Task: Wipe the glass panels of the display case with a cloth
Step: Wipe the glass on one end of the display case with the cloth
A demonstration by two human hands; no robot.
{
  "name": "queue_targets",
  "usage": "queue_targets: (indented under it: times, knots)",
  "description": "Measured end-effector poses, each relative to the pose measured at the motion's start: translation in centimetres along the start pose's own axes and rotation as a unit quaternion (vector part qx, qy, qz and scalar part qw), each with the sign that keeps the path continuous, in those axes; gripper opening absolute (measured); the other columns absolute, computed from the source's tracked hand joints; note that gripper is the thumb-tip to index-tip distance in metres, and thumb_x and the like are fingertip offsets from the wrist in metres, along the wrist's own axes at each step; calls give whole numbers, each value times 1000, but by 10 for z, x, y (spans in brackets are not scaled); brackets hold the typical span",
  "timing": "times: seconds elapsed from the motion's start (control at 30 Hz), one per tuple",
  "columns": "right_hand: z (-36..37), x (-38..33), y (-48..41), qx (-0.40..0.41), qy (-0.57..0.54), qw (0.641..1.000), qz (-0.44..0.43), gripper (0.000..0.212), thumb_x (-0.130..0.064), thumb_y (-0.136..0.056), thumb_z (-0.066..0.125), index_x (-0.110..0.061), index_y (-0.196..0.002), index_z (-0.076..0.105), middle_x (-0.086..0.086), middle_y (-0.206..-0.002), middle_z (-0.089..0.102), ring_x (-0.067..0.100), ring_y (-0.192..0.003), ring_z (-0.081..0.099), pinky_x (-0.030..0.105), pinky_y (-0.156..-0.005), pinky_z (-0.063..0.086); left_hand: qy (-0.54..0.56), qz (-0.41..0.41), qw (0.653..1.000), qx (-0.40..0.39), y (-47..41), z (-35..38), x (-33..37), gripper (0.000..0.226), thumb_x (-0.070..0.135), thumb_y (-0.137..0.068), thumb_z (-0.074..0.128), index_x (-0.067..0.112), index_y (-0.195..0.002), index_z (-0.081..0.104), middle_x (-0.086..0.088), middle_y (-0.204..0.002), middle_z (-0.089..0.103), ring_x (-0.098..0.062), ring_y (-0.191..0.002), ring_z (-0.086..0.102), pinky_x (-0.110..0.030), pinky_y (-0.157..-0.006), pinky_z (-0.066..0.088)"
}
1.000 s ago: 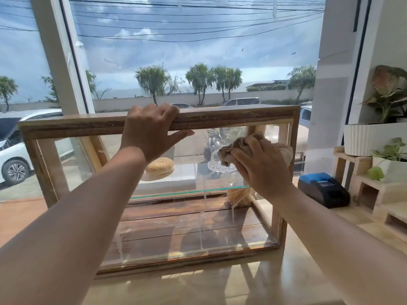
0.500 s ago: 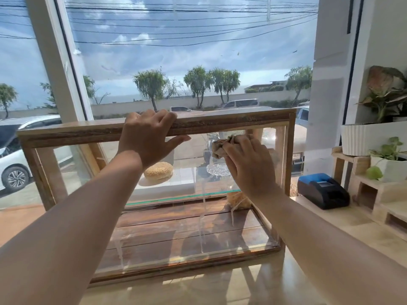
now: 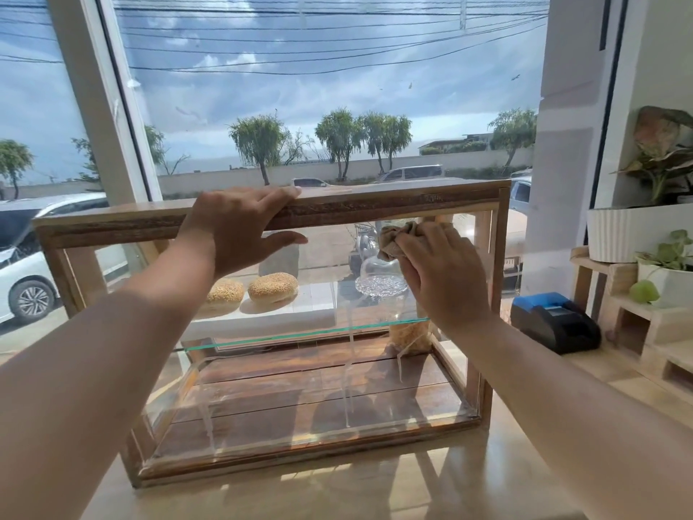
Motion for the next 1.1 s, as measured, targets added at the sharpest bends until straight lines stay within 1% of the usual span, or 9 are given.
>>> queue_targets:
  times: [0.13,0.23,0.33,0.47,0.6,0.73,0.87,0.93,1.1]
  knots:
    - [6,-36,-11,8,-20,997,-71,22,-18,-91,65,-17,-113,67,9,-103,64,30,-90,59,40,-69,50,26,-8,999,-19,-2,-1,-4,67,67,-84,49,24,-136,51,-5,-114,70,-35,-85,69,-44,-63,56]
    - [6,-43,-12,-9,-26,995,-91,28,-18,-88,68,-20,-115,67,8,-106,64,28,-92,60,38,-71,50,43,6,997,-66,-1,-3,-11,79,71,-79,47,33,-147,35,-3,-125,65,-34,-90,67,-46,-68,57]
    - [4,-39,-14,-3,-28,997,-71,30,-17,-88,68,-18,-118,67,10,-106,64,30,-93,61,39,-70,52,59,-7,990,-129,-3,-5,-12,86,75,-74,47,46,-149,18,3,-135,58,-33,-100,64,-47,-80,55]
    - [4,-43,-11,15,-39,998,-36,28,-19,-90,67,-16,-118,68,11,-105,65,30,-91,62,40,-70,52,68,-27,987,-143,-7,-7,-3,84,76,-70,47,43,-145,30,4,-133,59,-31,-100,64,-42,-80,53]
    - [6,-47,-15,15,-42,998,-50,30,-21,-90,69,-16,-119,69,11,-106,66,30,-92,63,40,-71,54,56,-52,986,-146,-5,-8,-5,83,78,-68,46,37,-140,38,3,-129,62,-31,-98,64,-39,-77,53]
    - [10,-56,-18,9,-48,991,-125,26,-23,-90,68,-20,-116,70,6,-106,66,25,-93,61,35,-73,51,69,-83,983,-147,-2,-7,-11,78,72,-70,62,40,-139,40,5,-119,67,-27,-97,64,-32,-76,47]
    - [13,-44,-10,0,-33,982,-184,21,-20,-89,69,-21,-110,70,4,-104,66,25,-91,61,34,-70,48,66,-96,983,-140,-2,-5,-10,78,78,-68,58,44,-136,40,7,-113,68,-26,-94,64,-31,-73,46]
    - [13,-32,-4,2,-22,986,-165,21,-19,-90,66,-21,-111,69,7,-104,64,28,-92,60,37,-69,47,64,-108,982,-144,-3,-4,-7,77,80,-67,57,46,-135,40,8,-114,68,-27,-96,63,-33,-74,46]
    - [10,-17,-10,30,-10,999,-28,21,-22,-93,58,-18,-113,64,13,-103,57,33,-88,55,42,-67,49,55,-117,983,-131,1,-5,-5,79,82,-65,55,48,-135,42,12,-122,65,-24,-102,63,-30,-72,42]
Point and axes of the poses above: each hand's wrist, its own y-axis away from the middle knuckle, its own z-axis out of the palm, x = y × z, the point moved 1 cm from there along -y, towards the middle knuckle
